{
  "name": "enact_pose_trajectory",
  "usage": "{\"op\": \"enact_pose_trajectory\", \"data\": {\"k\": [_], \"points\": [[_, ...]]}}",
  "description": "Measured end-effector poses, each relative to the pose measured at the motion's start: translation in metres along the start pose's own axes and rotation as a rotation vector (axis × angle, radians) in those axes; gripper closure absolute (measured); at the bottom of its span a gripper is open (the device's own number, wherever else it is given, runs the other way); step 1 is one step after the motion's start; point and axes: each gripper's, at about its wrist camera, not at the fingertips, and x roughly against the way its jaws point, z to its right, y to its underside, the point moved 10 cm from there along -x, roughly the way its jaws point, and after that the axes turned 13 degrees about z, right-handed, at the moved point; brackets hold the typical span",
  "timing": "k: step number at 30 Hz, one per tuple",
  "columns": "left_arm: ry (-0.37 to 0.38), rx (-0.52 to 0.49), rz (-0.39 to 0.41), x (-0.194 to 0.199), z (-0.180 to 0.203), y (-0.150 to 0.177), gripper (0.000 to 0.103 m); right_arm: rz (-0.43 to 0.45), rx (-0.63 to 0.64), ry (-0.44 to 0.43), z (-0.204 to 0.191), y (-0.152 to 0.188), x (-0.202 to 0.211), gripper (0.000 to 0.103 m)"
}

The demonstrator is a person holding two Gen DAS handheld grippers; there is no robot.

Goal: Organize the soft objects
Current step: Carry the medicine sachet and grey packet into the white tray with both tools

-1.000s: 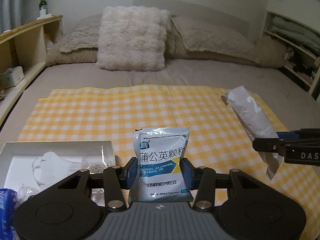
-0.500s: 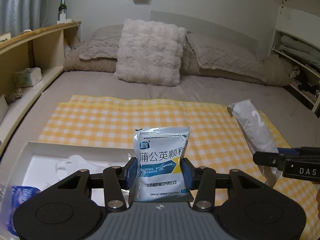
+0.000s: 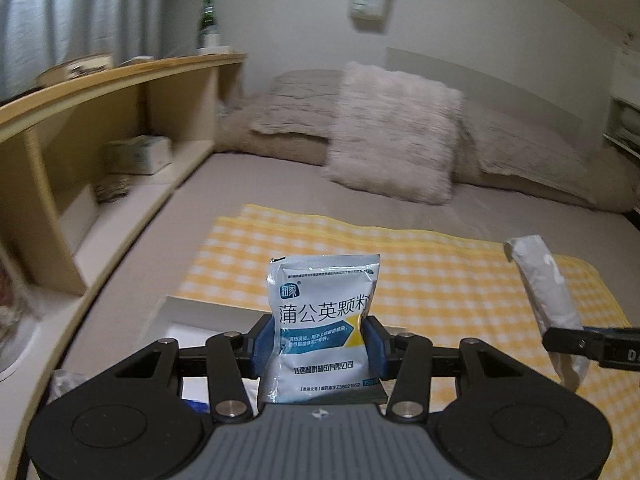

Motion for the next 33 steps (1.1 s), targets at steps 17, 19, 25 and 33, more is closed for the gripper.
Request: {"op": "enact_pose_trajectory", "data": {"k": [17,19,25,33], "points": [[-0.101,0.026,-0.034,-0.072,-0.083,0.017,0.054,-0.128,0.072,-0.193,-0.095,0.042,-0.106,0.05],[-0.103,0.02,-0.042,-0.082,-0.086,0.021,0.054,-0.156,0.069,-0.215,-0.104,0.051,-0.12,0.05],[-0.118,0.001,-0.082,-0.108,-0.096,0.037,0.053,-0.229,0.076,-0.293,-0.135,0.078,-0.154,0.05],[-0.143,-0.048,-0.176,-0.133,-0.111,0.068,0.053,-0.355,0.256,-0.335,-0.154,0.129,-0.182,0.051]]}}
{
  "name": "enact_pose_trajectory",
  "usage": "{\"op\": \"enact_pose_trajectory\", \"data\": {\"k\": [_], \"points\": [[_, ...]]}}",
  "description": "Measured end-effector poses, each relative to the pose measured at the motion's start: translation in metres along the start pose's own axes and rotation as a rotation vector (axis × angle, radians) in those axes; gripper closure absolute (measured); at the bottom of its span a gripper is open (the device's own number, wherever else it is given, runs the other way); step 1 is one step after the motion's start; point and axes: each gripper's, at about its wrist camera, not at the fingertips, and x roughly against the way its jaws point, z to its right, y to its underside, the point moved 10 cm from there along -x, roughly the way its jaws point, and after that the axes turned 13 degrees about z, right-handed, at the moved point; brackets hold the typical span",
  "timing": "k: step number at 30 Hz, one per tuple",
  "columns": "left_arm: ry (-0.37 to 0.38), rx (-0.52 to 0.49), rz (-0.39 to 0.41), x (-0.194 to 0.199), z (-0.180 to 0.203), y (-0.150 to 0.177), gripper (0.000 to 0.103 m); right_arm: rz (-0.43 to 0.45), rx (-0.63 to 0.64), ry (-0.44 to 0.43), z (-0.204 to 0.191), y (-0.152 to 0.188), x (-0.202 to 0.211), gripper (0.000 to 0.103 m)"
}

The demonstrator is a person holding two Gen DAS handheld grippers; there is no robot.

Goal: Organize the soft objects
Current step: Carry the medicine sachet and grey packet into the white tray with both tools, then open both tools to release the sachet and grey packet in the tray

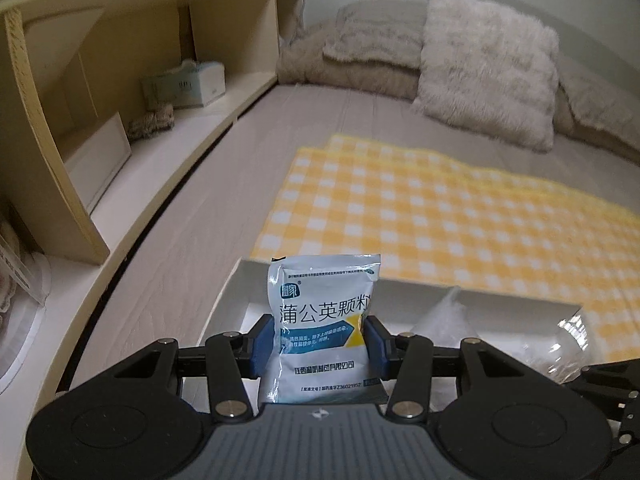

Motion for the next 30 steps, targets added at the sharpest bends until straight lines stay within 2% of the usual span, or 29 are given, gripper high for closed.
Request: {"op": "enact_pose_trajectory", "data": {"k": [8,12,18,30], "points": [[-0.057,-0.057,-0.134,-0.019,-0.012,0.032,0.05,-0.04,0.057,-0.007,-0.003,0.009,-0.004,0.05],[-0.046,-0.042,-0.11,-0.014,-0.013,0.029,0.032,-0.043,0.06,-0.03,-0.004,0.004,0.004,0.032],[-0.027,-0.047,-0.085,0.004,-0.006,0.02,0.022,0.03,0.046,-0.039,-0.004,-0.018,0.027,0.033],[0.005,-0.018,0.009,0.075,0.003,-0.008,0.014,0.147,0.01,0.038,0.008,-0.039,0.086,0.032]]}}
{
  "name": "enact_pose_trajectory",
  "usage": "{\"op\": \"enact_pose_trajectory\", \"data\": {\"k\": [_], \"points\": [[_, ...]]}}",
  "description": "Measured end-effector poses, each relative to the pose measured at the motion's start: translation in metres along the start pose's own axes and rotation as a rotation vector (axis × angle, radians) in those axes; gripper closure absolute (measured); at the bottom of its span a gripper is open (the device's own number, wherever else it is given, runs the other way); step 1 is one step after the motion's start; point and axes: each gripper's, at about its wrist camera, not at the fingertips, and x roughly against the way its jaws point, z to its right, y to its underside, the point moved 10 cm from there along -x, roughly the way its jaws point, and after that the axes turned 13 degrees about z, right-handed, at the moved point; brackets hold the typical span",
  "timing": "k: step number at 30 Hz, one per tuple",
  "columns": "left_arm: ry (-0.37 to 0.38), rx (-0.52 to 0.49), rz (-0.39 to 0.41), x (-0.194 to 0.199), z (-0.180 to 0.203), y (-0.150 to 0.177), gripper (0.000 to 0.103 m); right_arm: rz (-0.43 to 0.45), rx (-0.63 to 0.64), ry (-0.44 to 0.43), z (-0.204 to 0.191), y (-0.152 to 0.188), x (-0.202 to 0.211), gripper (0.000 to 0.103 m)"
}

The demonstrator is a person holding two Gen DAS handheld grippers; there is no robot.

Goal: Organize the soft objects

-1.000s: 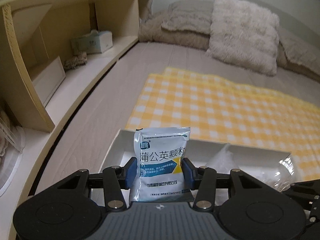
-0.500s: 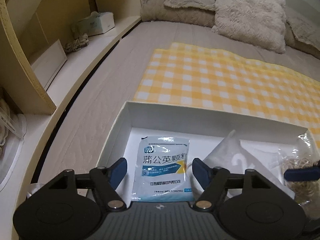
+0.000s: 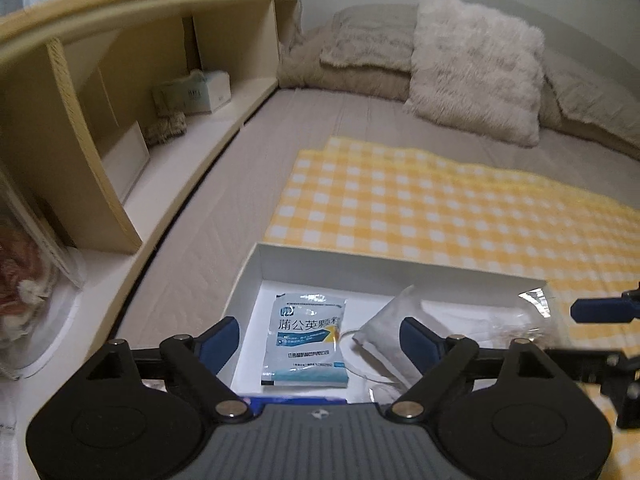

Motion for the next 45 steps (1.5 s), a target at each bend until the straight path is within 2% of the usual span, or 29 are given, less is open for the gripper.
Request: {"op": "enact_pose_trajectory", "data": {"k": [11,13,20,24,34,45], "points": [[0.01,0.019,0.111,0.094,0.002,-0.017,0.005,0.166,-0.019,0.066,-0.004,-0.027,0.081,0.028],[0.023,0.023,0.137,0.113,0.006,-0.02,0.003,0.195,-0.019,0.077,-0.006,-0.03,0.097,0.024],[0.026,-0.021,0.232,0.172,0.025,-0.014,0.0,0.264,0.027,0.11,-0.018,-0.025,0.148,0.017],[0.069,-0.019,0.228,0.19,0.039,0.005,0.0,0.29,0.012,0.129,-0.021,-0.014,0.172,0.012],[0.085,-0.015,0.262,0.222,0.055,0.035,0.0,0.337,0.004,0.217,-0.034,0.021,0.218,0.002],[0.118,-0.009,0.301,0.249,0.057,0.06,0.0,0.356,0.023,0.3,-0.039,0.062,0.249,0.0]]}}
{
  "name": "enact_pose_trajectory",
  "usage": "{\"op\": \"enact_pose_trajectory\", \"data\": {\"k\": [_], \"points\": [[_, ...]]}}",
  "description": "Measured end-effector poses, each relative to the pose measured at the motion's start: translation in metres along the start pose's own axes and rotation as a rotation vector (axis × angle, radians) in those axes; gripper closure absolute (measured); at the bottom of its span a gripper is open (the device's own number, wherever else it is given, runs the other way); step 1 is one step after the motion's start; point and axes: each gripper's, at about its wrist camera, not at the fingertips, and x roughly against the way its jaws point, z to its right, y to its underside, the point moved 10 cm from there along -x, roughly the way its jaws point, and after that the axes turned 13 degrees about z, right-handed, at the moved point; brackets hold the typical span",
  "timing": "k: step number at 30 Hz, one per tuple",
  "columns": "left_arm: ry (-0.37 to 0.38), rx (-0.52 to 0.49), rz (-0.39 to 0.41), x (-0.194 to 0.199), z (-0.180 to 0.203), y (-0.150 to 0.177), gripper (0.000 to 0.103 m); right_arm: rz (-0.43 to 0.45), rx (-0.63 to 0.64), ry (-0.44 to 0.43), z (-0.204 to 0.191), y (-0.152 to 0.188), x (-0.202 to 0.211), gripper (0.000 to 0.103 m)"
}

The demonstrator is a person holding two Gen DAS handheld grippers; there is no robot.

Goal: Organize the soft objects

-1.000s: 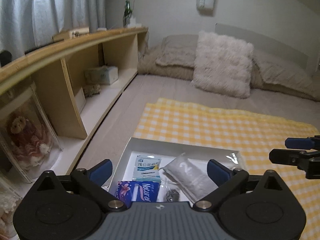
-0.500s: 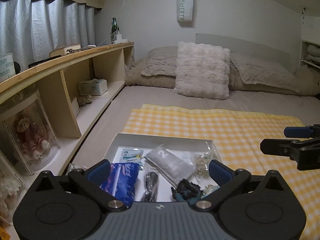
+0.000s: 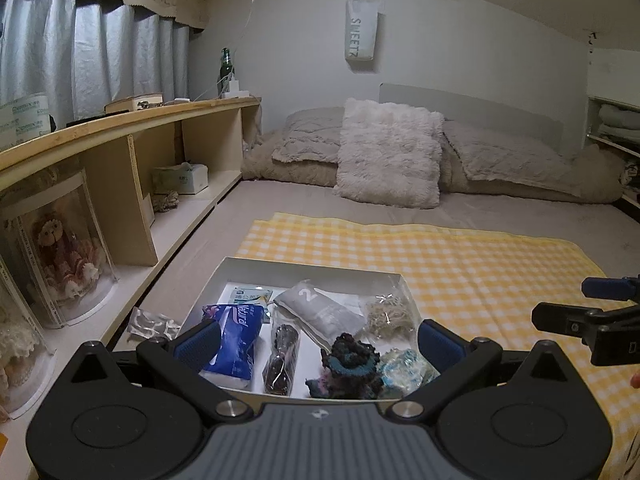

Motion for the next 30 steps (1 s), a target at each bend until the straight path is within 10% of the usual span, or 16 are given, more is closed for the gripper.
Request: {"op": "enact_pose_trajectory", "data": {"k": [30], "points": [[0.039,-0.083,-0.026,0.004,0.023,0.028,0.0,0.028,0.008,0.12,0.019,0.03,0.038,0.0]]}}
